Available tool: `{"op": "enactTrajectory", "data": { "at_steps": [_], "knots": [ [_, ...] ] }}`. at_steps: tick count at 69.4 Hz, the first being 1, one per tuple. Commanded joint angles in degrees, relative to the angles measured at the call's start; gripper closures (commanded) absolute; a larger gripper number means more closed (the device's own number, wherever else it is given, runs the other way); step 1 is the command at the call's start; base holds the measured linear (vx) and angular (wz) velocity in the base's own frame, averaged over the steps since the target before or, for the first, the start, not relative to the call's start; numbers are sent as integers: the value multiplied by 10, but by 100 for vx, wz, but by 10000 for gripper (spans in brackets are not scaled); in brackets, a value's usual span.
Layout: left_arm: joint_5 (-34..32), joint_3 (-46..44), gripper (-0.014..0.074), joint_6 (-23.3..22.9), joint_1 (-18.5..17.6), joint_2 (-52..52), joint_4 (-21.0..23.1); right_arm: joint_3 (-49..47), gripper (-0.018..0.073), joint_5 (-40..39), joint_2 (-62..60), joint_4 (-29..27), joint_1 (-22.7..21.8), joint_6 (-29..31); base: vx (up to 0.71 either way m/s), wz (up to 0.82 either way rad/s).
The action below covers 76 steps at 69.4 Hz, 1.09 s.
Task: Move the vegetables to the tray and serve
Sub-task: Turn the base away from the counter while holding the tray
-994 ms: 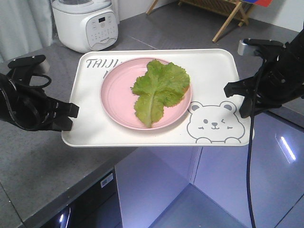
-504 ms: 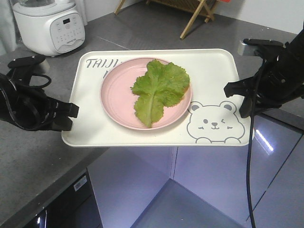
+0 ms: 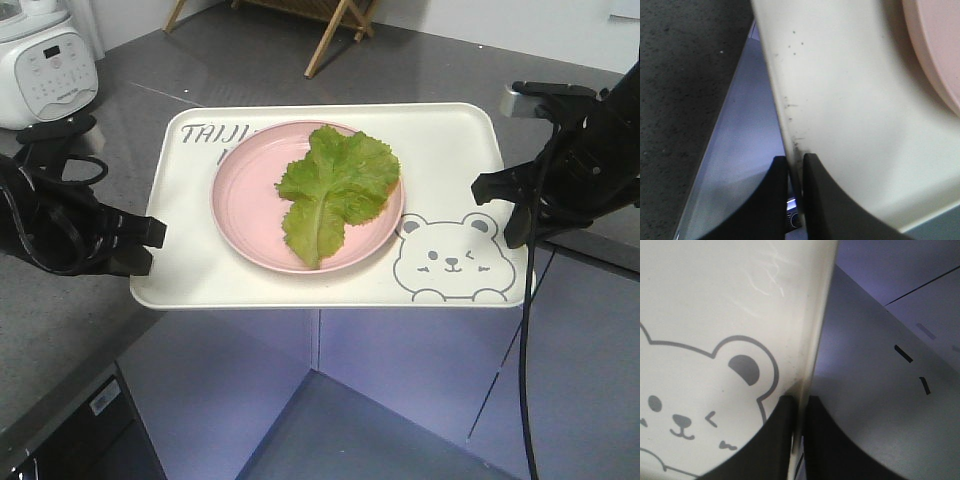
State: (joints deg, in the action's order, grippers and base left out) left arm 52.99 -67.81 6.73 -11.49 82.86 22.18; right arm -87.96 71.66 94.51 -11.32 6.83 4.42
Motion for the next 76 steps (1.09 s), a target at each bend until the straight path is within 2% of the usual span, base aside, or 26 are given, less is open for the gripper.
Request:
{"op": "enactTrajectory", "data": {
  "at_steps": [1,76],
  "knots": [
    [-22,-17,602,16,-8,-25,62,-14,565,-24,-29,-43,4,16,-2,-24],
    [-22,-17,602,16,-8,-25,62,-14,565,-25,-29,-44,4,16,-2,-26]
  ]
}}
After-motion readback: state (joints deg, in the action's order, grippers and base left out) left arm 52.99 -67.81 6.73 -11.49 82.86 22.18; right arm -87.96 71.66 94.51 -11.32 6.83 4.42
